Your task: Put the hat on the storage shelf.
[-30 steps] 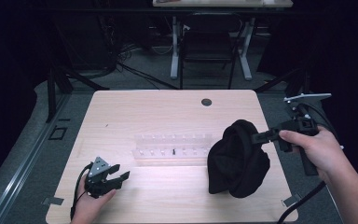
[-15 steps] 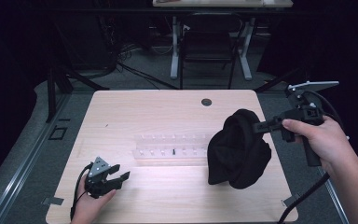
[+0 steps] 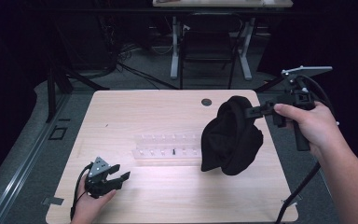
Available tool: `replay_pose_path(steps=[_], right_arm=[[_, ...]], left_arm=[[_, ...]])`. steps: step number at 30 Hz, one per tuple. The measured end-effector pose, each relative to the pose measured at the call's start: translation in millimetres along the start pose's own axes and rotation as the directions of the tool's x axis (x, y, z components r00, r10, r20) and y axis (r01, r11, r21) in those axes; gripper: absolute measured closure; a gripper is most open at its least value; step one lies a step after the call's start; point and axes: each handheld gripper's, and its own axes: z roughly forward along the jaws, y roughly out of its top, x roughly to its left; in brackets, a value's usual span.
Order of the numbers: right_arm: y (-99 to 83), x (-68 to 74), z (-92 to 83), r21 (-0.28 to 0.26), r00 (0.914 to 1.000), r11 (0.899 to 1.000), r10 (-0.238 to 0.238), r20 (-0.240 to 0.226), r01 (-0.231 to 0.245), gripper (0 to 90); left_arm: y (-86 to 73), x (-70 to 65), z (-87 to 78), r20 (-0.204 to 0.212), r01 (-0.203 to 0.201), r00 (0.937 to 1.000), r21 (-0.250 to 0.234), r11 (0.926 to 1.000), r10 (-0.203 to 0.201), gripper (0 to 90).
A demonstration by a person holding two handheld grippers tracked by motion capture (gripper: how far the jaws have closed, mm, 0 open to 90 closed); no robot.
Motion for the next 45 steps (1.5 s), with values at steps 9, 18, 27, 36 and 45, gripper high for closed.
replay_pose_path(steps=[9,18,27,36,45], right_arm=[[13.4,9.2,14.1,0.0,1.0,1.0,-0.008,0.005,0.008,88.3],[28.9,20.5,34.1,0.006,0.9996,1.0,-0.028,0.002,0.028,88.3],[39.8,27.7,49.4,-0.001,0.9992,0.999,-0.04,-0.007,0.04,88.3],[51.5,31.7,69.0,0.001,0.9992,0.999,-0.038,-0.013,0.038,88.3],[56.7,34.9,80.2,0.011,0.9988,0.999,-0.046,-0.018,0.046,88.3]], left_arm=[[0.4,0.2,-0.8,0.007,-0.002,1.0,0.005,1.0,0.002,46.8],[0.8,0.7,-0.4,0.009,-0.007,0.9999,0.007,1.0,0.007,46.8],[0.9,0.6,-0.4,0.009,-0.009,0.9999,0.007,0.9999,0.009,46.8],[1.0,1.3,-0.7,0.009,-0.007,0.9999,0.005,1.0,0.007,46.8],[1.2,1.3,-0.7,0.01,-0.007,0.9999,0.002,1.0,0.007,46.8]])
